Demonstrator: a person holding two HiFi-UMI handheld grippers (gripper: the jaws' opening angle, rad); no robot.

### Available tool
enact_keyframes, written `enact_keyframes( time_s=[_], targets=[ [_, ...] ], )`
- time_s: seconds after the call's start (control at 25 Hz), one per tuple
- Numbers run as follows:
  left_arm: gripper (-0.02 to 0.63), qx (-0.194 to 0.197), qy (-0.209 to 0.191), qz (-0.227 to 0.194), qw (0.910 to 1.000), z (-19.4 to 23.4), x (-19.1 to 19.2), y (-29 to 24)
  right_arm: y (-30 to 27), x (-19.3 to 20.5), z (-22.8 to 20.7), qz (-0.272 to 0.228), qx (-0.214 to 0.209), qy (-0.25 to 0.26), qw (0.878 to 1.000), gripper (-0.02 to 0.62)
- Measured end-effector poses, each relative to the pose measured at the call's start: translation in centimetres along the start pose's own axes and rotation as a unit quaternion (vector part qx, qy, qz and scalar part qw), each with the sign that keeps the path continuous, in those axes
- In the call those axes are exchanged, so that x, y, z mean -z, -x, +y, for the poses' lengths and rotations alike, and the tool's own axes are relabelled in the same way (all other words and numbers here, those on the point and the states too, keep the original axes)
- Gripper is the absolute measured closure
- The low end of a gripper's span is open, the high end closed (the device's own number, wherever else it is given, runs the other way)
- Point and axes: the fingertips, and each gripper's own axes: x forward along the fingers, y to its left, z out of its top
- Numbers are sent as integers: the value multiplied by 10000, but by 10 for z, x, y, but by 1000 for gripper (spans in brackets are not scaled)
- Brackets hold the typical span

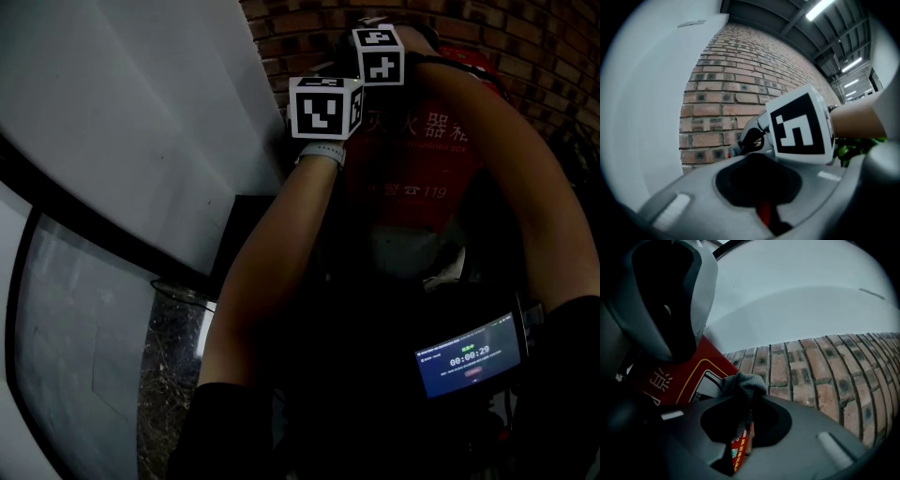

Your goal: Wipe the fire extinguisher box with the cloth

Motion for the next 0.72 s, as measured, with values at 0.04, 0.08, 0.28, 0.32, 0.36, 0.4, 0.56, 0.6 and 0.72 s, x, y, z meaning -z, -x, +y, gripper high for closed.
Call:
enact_keyframes(
  time_s=[0.04,0.08,0.28,0.32,0.36,0.4,0.56,0.6,0.72],
  targets=[
    [604,8,-40,27,10000,-1,3,0,-1,1,3,0,-51,-25,10000,558],
    [604,2,-90,46,9999,-1,4,0,-1,2,5,2,-97,-35,9999,559],
    [604,-104,-151,73,9998,-2,2,0,6,18,7,177,-190,178,9995,560],
    [603,-118,-156,80,9998,-3,1,0,9,22,9,208,-205,183,9994,560],
    [604,-124,-167,89,9997,-5,1,1,13,27,10,233,-224,174,9993,560],
    [604,-123,-184,102,9997,-8,0,1,17,32,12,257,-246,155,9992,560],
    [604,-94,-270,159,9995,-25,-2,-2,33,60,21,367,-316,20,9988,560],
    [604,-87,-284,175,9994,-30,-2,-4,38,68,23,404,-326,-8,9986,560],
    [604,-80,-322,240,9992,-44,-2,-11,49,92,29,536,-354,-34,9979,560]
  ],
)
